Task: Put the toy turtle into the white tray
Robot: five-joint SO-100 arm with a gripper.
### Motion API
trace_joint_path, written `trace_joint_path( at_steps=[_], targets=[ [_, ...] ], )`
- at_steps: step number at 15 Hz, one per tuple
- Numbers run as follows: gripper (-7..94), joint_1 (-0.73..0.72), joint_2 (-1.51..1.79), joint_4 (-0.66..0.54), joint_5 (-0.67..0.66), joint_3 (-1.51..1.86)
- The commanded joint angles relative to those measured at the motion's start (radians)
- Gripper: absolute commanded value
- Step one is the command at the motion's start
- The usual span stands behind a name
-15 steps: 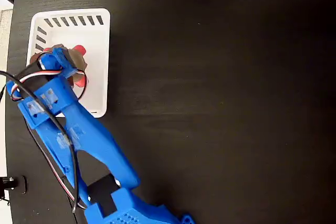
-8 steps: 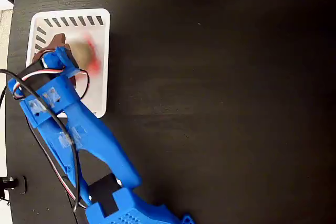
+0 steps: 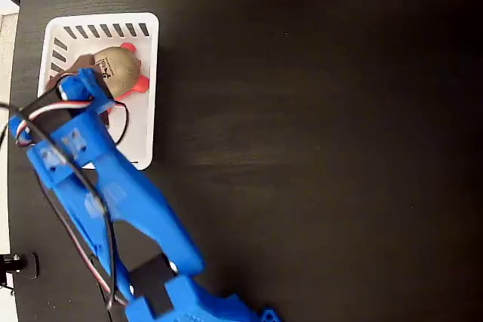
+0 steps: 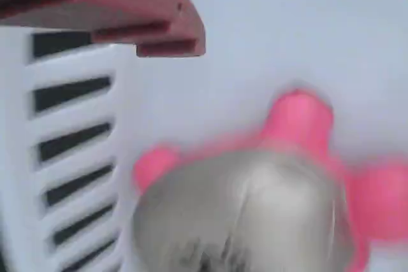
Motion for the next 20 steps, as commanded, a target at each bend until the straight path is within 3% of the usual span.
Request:
trace_joint_path(
  at_steps=[1,6,11,15,18,20],
  targets=[
    [0,0.014,0.192,0.015,0.005,-0.018],
    [0,0.110,0.531,-0.046,-0.126,0.183],
    [0,0.282,1.094,-0.397,-0.213,0.884],
    [0,0.333,1.439,-0.607,-0.235,1.473],
    [0,0.376,1.612,-0.663,-0.261,1.724],
    [0,0.403,1.767,-0.618,-0.270,1.832]
  ],
)
